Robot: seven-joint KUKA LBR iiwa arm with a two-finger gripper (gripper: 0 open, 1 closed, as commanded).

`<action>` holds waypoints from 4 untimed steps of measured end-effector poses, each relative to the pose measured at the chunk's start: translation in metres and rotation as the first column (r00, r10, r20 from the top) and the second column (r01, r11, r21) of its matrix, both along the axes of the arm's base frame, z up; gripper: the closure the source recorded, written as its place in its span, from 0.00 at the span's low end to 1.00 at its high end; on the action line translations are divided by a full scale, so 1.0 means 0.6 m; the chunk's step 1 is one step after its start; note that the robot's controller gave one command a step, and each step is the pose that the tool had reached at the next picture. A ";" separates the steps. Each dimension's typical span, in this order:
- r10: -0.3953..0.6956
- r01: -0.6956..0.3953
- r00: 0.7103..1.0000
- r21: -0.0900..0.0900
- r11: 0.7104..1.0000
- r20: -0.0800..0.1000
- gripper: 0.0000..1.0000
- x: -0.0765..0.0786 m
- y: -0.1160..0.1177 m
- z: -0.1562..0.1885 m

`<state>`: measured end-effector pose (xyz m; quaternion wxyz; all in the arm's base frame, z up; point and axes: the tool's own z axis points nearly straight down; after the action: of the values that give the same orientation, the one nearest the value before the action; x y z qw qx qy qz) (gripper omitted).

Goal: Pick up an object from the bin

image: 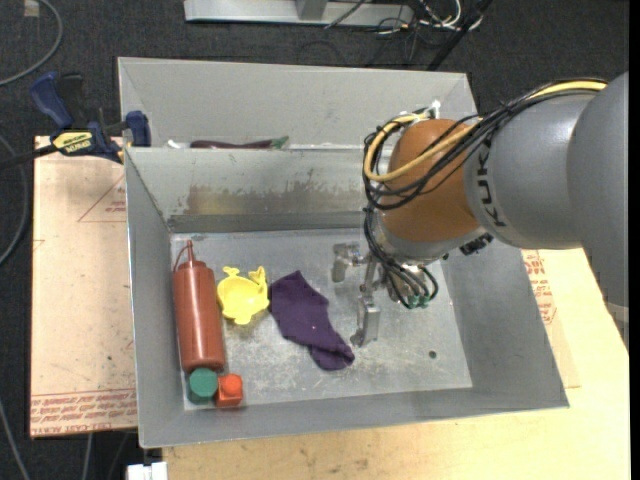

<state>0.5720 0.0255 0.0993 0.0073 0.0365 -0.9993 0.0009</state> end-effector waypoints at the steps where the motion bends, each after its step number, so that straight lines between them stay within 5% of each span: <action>1: 0.093 -0.093 0.995 0.007 0.996 0.036 0.00 0.044 0.048 0.024; 2: 0.122 -0.122 0.992 0.004 0.993 0.012 0.00 -0.006 0.093 -0.004; 3: 0.124 -0.125 0.991 0.007 0.992 0.042 1.00 0.074 0.137 -0.047; 4: 0.124 -0.125 0.991 0.007 0.992 0.042 1.00 0.074 0.137 -0.047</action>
Offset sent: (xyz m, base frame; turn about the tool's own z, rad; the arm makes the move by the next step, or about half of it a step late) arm -0.0393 0.0793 -0.0058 -0.1290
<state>0.6166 0.1078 0.0711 -0.0135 0.0987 -0.9950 -0.0027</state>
